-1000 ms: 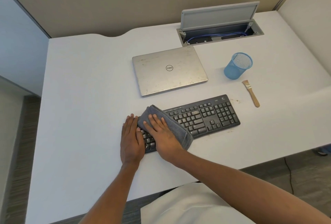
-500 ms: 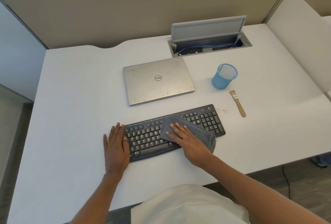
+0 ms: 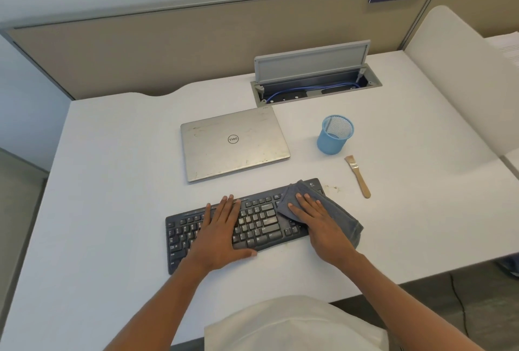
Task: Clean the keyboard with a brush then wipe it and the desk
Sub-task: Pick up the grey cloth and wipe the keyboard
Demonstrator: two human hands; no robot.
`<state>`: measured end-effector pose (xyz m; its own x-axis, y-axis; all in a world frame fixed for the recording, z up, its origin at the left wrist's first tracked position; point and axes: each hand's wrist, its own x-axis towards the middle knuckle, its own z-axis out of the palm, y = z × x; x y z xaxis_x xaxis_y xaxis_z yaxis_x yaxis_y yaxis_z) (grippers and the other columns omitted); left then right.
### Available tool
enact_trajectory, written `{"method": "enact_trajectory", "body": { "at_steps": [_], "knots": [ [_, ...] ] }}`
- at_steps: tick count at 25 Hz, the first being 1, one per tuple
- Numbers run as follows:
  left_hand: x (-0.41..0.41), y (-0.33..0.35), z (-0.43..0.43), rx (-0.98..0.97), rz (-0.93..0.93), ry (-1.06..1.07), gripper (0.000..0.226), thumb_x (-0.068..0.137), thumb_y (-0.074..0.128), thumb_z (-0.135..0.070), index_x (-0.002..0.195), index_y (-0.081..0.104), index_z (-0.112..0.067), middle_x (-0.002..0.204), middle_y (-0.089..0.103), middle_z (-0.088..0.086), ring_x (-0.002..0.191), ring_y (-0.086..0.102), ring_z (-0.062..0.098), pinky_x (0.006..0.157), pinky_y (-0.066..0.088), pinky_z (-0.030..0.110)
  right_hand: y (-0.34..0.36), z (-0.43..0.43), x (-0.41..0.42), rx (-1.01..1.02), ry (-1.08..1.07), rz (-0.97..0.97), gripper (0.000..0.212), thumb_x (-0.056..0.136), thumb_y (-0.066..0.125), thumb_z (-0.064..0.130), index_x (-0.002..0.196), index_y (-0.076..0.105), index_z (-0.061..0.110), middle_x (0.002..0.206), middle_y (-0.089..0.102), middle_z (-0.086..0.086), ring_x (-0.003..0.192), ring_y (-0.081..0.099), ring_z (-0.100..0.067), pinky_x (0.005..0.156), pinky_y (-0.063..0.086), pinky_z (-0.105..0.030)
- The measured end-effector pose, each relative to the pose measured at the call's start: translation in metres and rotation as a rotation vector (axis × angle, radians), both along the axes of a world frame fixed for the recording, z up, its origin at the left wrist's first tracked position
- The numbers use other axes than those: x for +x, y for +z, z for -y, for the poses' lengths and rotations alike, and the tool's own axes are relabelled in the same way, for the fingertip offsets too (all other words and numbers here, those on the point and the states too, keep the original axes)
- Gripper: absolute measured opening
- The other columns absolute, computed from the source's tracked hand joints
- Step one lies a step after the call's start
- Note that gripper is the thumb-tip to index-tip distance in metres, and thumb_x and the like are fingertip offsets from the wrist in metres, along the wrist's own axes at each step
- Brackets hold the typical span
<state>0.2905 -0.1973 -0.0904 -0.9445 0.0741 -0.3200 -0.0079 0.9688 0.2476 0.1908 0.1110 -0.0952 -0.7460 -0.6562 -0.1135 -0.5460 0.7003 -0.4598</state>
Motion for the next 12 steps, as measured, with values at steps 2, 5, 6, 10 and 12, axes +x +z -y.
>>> {"method": "enact_trajectory", "body": {
  "at_steps": [2,5,6,10,12],
  "knots": [
    [-0.007,0.002,-0.007,-0.016,0.031,-0.054,0.141,0.070,0.042,-0.107,0.165,-0.026,-0.025,0.172,-0.033,0.002,0.157,-0.035,0.018,0.128,-0.019,0.055,-0.001,0.003,0.000,-0.014,-0.002,0.000,0.088,0.093,0.045,-0.011,0.159,0.015,0.038,0.171,0.003,0.010,0.158,-0.008,-0.010,0.129,-0.006,-0.034],
    [-0.018,0.003,-0.015,-0.077,0.065,-0.091,0.147,0.067,0.045,-0.105,0.163,-0.030,-0.023,0.171,-0.035,0.007,0.157,-0.035,0.024,0.128,-0.019,0.057,-0.001,0.006,0.000,-0.017,-0.003,0.007,0.085,0.093,0.043,-0.011,0.160,0.017,0.036,0.170,0.001,0.009,0.158,-0.008,-0.012,0.127,-0.011,-0.031],
    [-0.021,0.003,-0.017,-0.088,0.078,-0.092,0.148,0.067,0.045,-0.105,0.163,-0.030,-0.023,0.171,-0.034,0.009,0.158,-0.034,0.025,0.128,-0.018,0.058,-0.001,0.005,-0.001,-0.018,0.002,0.004,0.085,0.094,0.043,-0.010,0.160,0.017,0.035,0.170,0.000,0.010,0.158,-0.009,-0.011,0.127,-0.010,-0.031],
    [-0.028,0.005,-0.022,-0.088,0.107,-0.100,0.150,0.065,0.052,-0.103,0.161,-0.033,-0.026,0.172,-0.031,0.015,0.158,-0.033,0.030,0.128,-0.016,0.059,-0.004,0.003,-0.004,-0.022,0.025,-0.005,0.084,0.095,0.043,-0.009,0.160,0.014,0.036,0.170,-0.002,0.010,0.158,-0.010,-0.012,0.126,-0.013,-0.029],
    [-0.030,0.007,-0.024,-0.106,0.110,-0.122,0.151,0.066,0.055,-0.101,0.161,-0.034,-0.026,0.173,-0.027,0.017,0.159,-0.030,0.032,0.128,-0.017,0.058,-0.004,0.003,-0.004,-0.028,0.026,-0.004,0.084,0.094,0.043,-0.010,0.160,0.016,0.035,0.170,-0.001,0.010,0.158,-0.007,-0.014,0.125,-0.014,-0.028]
  ]
}}
